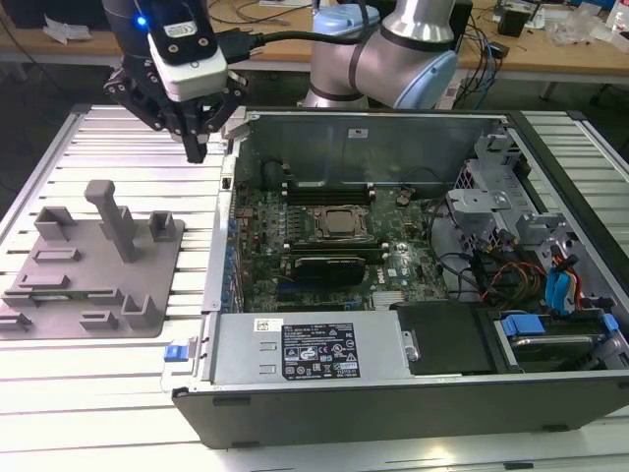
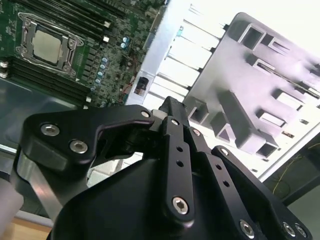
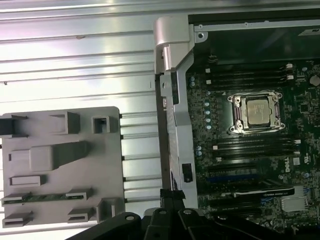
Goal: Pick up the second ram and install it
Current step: 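Reach for the second ram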
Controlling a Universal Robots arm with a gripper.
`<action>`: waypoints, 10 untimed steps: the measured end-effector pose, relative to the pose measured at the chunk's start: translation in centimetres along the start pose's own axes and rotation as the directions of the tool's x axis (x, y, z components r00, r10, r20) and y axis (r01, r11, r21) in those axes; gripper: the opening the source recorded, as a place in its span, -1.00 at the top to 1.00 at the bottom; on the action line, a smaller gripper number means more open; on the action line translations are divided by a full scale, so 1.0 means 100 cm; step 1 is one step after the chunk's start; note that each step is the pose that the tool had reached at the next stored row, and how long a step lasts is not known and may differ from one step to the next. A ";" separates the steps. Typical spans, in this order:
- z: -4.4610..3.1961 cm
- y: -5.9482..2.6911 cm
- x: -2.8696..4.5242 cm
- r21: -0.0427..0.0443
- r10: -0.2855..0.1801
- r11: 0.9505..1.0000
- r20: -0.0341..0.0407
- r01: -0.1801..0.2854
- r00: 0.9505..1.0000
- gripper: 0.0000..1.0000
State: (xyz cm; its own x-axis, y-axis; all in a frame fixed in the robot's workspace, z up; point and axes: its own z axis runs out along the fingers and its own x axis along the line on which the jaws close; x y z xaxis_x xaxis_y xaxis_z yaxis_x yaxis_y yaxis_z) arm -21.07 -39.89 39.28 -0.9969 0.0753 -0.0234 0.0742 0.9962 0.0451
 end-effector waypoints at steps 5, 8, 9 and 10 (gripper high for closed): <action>-0.0004 -0.0015 0.0196 0.000 0.000 1.000 0.000 0.000 1.000 0.84; -0.0005 -0.0021 0.0289 0.000 0.000 1.000 0.000 0.000 1.000 0.84; -0.0007 -0.0024 0.0328 0.000 0.000 1.000 0.000 0.000 1.000 0.84; -0.0007 -0.0027 0.0364 0.000 0.000 1.000 0.000 0.000 1.000 0.84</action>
State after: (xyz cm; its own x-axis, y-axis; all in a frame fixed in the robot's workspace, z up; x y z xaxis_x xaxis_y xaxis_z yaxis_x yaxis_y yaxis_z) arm -24.71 -39.88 39.26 -0.9969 0.0752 -0.0234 0.0741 0.9962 0.0451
